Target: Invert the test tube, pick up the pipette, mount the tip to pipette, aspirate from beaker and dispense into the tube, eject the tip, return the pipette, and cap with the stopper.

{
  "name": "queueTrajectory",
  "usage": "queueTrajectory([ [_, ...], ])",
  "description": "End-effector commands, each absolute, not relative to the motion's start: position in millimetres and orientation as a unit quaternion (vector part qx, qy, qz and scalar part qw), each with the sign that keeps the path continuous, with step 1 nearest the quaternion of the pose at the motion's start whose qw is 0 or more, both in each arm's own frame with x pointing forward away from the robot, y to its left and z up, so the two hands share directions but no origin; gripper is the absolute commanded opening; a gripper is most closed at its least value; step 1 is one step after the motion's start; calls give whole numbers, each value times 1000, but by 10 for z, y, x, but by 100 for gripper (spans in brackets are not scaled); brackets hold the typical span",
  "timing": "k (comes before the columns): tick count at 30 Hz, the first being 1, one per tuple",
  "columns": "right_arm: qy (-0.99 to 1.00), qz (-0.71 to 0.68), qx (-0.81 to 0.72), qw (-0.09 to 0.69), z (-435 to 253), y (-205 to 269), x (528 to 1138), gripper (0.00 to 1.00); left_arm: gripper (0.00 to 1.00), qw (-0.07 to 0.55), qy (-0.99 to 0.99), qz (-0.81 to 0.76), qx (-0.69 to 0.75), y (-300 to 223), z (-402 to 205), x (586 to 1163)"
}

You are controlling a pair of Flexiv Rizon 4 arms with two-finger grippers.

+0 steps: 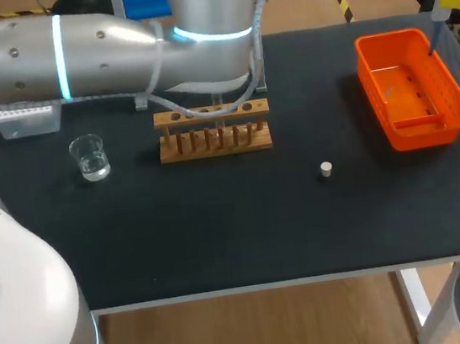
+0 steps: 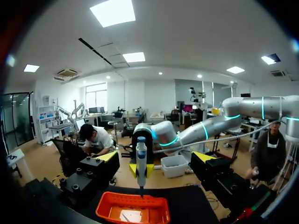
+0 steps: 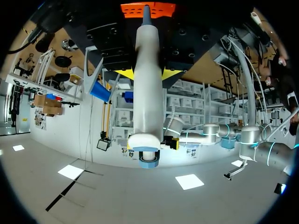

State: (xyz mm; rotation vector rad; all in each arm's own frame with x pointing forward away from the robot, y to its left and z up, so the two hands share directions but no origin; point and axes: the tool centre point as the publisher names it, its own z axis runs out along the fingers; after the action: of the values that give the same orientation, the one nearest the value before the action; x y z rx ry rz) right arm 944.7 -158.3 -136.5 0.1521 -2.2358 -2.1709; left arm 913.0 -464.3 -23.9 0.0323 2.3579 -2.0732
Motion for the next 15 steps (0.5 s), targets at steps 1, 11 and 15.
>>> queueTrajectory([
  [1, -717, -695, 49, 11, -1355, -1586, 9446, 0, 100, 3, 752, -659, 10, -4022, -280, 9023],
  [11, -717, -695, 49, 11, -1355, -1586, 9446, 0, 100, 26, 734, -679, 6, -3397, -679, 8804],
  [15, -717, -695, 49, 11, -1355, -1586, 9446, 0, 100, 28, 729, -684, -5, -3202, -820, 8724],
])
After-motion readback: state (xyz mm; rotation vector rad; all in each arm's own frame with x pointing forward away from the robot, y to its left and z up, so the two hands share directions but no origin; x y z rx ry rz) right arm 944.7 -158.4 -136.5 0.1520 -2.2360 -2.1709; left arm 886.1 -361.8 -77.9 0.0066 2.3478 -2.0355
